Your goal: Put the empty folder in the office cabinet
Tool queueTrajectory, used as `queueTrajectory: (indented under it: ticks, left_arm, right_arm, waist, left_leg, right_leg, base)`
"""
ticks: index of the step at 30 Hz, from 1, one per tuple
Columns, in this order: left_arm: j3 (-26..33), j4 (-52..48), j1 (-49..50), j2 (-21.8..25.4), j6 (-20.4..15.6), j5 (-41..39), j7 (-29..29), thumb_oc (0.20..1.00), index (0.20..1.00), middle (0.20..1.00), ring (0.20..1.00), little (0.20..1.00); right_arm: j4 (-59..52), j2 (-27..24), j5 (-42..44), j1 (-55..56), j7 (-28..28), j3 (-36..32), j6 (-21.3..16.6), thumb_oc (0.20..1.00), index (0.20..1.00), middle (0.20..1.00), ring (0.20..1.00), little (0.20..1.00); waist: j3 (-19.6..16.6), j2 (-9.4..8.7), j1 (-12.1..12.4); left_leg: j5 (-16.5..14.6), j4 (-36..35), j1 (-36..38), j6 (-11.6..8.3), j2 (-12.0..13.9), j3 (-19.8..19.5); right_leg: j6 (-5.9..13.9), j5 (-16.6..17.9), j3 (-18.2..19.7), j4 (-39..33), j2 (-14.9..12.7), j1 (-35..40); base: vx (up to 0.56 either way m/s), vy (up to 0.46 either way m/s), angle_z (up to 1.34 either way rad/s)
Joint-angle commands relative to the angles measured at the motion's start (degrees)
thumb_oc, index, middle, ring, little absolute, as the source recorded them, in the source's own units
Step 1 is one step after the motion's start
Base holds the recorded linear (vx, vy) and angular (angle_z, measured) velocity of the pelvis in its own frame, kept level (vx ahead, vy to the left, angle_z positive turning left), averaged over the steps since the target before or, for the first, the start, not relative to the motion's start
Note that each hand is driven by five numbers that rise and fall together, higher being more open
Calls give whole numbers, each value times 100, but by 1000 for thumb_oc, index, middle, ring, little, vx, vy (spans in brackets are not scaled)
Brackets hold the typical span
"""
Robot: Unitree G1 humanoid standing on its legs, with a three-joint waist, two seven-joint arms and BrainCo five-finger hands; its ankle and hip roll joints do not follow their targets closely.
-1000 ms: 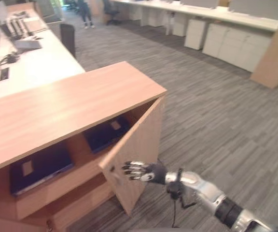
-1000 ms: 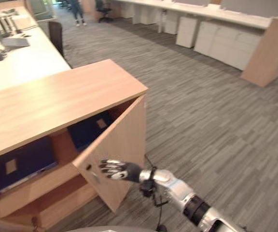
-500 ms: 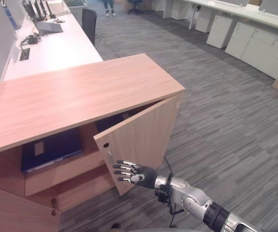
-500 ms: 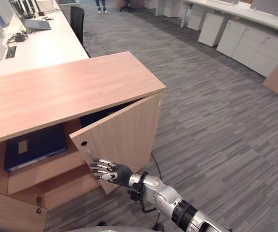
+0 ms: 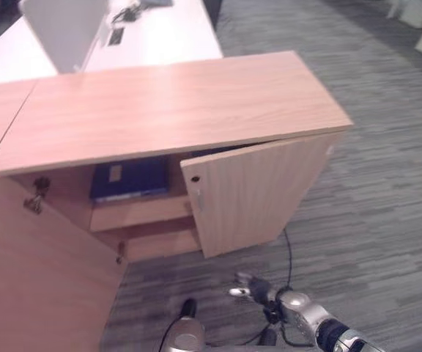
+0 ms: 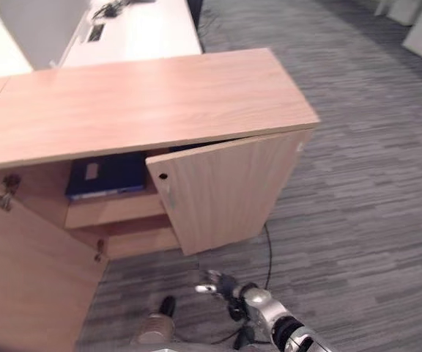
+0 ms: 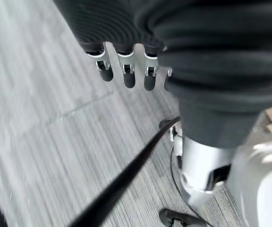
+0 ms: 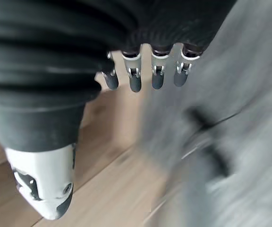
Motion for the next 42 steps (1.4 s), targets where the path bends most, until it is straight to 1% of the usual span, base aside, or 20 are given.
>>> queueTrajectory:
  ticks: [1, 2, 3, 4, 5, 6, 11, 17, 20, 21, 23, 24, 25, 26, 27, 28, 30, 31, 34, 42]
  left_arm:
    - [108, 186, -76, 314, 41, -265, 75, 1000, 1000, 1000, 1000, 1000]
    - [195, 257, -65, 272, 58, -315, 63, 1000, 1000, 1000, 1000, 1000]
    - [192, 257, -65, 271, 57, -315, 63, 1000, 1000, 1000, 1000, 1000]
    - [269, 301, -47, 271, 89, -301, 15, 1000, 1000, 1000, 1000, 1000]
    - [267, 299, -43, 271, 89, -300, 14, 1000, 1000, 1000, 1000, 1000]
    - [326, 317, -1, 285, 99, -249, -48, 1000, 1000, 1000, 1000, 1000]
    - [324, 271, 24, 147, 138, -217, -195, 1000, 1000, 1000, 1000, 1000]
    - [295, 257, -39, 42, 140, -295, -203, 1000, 1000, 1000, 1000, 1000]
    - [178, 251, -151, -64, 119, -249, -217, 1000, 1000, 1000, 1000, 1000]
    - [167, 252, -155, -66, 120, -249, -216, 1000, 1000, 1000, 1000, 1000]
    - [272, 289, -202, -116, 118, -408, -248, 1000, 1000, 1000, 1000, 1000]
    - [260, 295, -212, -117, 116, -415, -247, 1000, 1000, 1000, 1000, 1000]
    - [268, 318, -247, -144, 96, -498, -244, 1000, 1000, 1000, 1000, 1000]
    - [259, 296, -321, -171, 62, -642, -226, 1000, 1000, 1000, 1000, 1000]
    - [286, 285, -455, -164, -17, -1044, -158, 1000, 1000, 1000, 1000, 1000]
    - [304, 299, -500, -126, -53, -1204, -124, 1000, 1000, 1000, 1000, 1000]
    - [345, 356, -511, -63, -94, -1504, -65, 1000, 1000, 1000, 1000, 1000]
    - [345, 356, -511, -63, -94, -1504, -65, 1000, 1000, 1000, 1000, 1000]
    - [543, 307, -643, -36, -190, -2138, 104, 1000, 1000, 1000, 1000, 1000]
    - [1058, 185, -690, 269, -348, -2559, 474, 1000, 1000, 1000, 1000, 1000]
  right_arm:
    - [-26, 438, -309, -305, -328, -487, -146, 1000, 1000, 1000, 1000, 1000]
    - [448, 376, -528, -242, -371, -839, -45, 1000, 1000, 1000, 1000, 1000]
    - [454, 376, -533, -244, -369, -844, -48, 1000, 1000, 1000, 1000, 1000]
    - [631, 265, -860, -98, -344, -1035, 12, 1000, 1000, 1000, 1000, 1000]
    - [632, 266, -865, -94, -343, -1037, 11, 1000, 1000, 1000, 1000, 1000]
    - [771, 146, -1008, 82, -310, -1277, 38, 1000, 1000, 1000, 1000, 1000]
    - [1165, -5, -1140, 463, -475, -1949, 85, 1000, 1000, 1000, 1000, 1000]
    - [1348, -36, -686, 668, -725, -2710, 83, 1000, 1000, 1000, 1000, 1000]
    - [1320, 0, -213, 771, -808, -3171, 66, 1000, 1000, 1000, 1000, 1000]
    - [1316, -3, -208, 776, -810, -3180, 66, 1000, 1000, 1000, 1000, 1000]
    - [1368, 22, 161, 861, -924, -3591, 62, 1000, 1000, 1000, 1000, 1000]
    - [1368, 21, 166, 859, -926, -3601, 61, 1000, 1000, 1000, 1000, 1000]
    - [1357, 48, 243, 920, -952, -3680, 39, 1000, 1000, 1000, 1000, 1000]
    - [1350, 95, 313, 949, -979, -3685, 38, 1000, 1000, 1000, 1000, 1000]
    - [1333, 232, 511, 968, -981, -3612, 23, 1000, 1000, 1000, 1000, 1000]
    - [1351, 306, 607, 978, -961, -3568, 16, 1000, 1000, 1000, 1000, 1000]
    - [1240, 468, 853, 1038, -900, -3358, -19, 1000, 1000, 1000, 1000, 1000]
    - [1240, 468, 853, 1038, -900, -3358, -19, 1000, 1000, 1000, 1000, 1000]
    - [1320, 626, 889, 1041, -872, -3098, -40, 1000, 1000, 1000, 1000, 1000]
    - [1276, 594, 954, 954, -951, -3027, -194, 1000, 1000, 1000, 1000, 1000]
  waist:
    - [1, -542, 33]
    - [-90, -493, -28]
    - [-87, -489, -27]
    - [-196, -466, -112]
    - [-199, -464, -112]
    - [-293, -426, -220]
    - [-462, -236, -421]
    - [-584, -10, -497]
    - [-537, 122, -532]
    - [-531, 119, -544]
    - [-504, 176, -511]
    - [-501, 169, -561]
    - [-506, 157, -621]
    - [-483, 135, -733]
    - [-475, 70, -936]
    - [-476, 42, -960]
    - [-461, -31, -1119]
    - [-464, -30, -1118]
    - [-478, -269, -1111]
    - [-537, -495, -931]
  left_leg:
    - [-232, 760, 278, -906, -105, 548]
    - [-251, 632, 589, -918, 69, 914]
    - [-248, 620, 600, -922, 72, 912]
    - [-164, 511, 860, -980, 225, 1350]
    - [-158, 498, 867, -983, 225, 1351]
    - [-78, 430, 1025, -1063, 278, 1703]
    - [-145, -225, 1140, -1020, -5, 1960]
    - [-106, -851, 1249, -777, -463, 1707]
    - [-232, -987, 1215, -515, -969, 1339]
    - [-234, -987, 1217, -498, -992, 1316]
    - [-313, -987, 1129, -401, -1266, 1017]
    - [-310, -987, 1124, -379, -1302, 957]
    - [-311, -987, 1072, -375, -1350, 761]
    - [-311, -987, 1063, -380, -1376, 585]
    - [-207, -987, 1017, -340, -1468, 233]
    - [-177, -987, 1034, -326, -1462, 122]
    - [-62, -987, 1035, -292, -1441, -249]
    - [-61, -987, 1032, -292, -1440, -249]
    - [14, -987, 1004, -343, -1504, -611]
    - [8, -876, 1014, -520, -1295, -647]
  right_leg:
    - [11, -724, -94, -43, -75, 51]
    - [5, -737, -387, -34, -133, 14]
    - [5, -739, -390, -35, -129, 21]
    - [-1, -735, -738, -40, -188, -20]
    - [-1, -736, -740, -41, -186, -18]
    - [3, -710, -1048, -44, -268, -17]
    - [108, -492, -1599, -12, -508, 20]
    - [310, -290, -1745, 245, -897, -11]
    - [527, -137, -1910, 820, -1550, -79]
    - [547, -141, -1927, 856, -1587, -74]
    - [758, 60, -2163, 1153, -2081, -7]
    - [794, 64, -2220, 1190, -2131, 21]
    - [849, 101, -2054, 1266, -2204, 21]
    - [848, 116, -1603, 1359, -2211, -65]
    - [714, -118, -136, 1431, -1930, -298]
    - [701, -283, 390, 1563, -1767, -339]
    - [511, -823, 1303, 1751, -1095, -443]
    - [511, -822, 1303, 1750, -1094, -446]
    - [345, -1028, 1546, 1223, -402, -272]
    - [225, -825, 1484, 530, -78, 33]
  base:
    - [-48, 78, 94]
    - [-21, 43, 101]
    - [-46, 67, 99]
    - [-20, 20, 61]
    - [-62, 76, 114]
    - [-37, 52, 124]
    - [-62, 134, 121]
    - [-36, 233, 58]
    - [-40, 382, 37]
    - [-24, 206, 54]
    - [-58, 237, 70]
    - [-62, 158, 89]
    - [-20, 26, 86]
    - [-28, 19, 154]
    - [42, -2, 136]
    - [87, -50, 168]
    - [96, -82, 146]
    - [66, -71, 105]
    - [75, -211, 89]
    - [57, -155, 19]
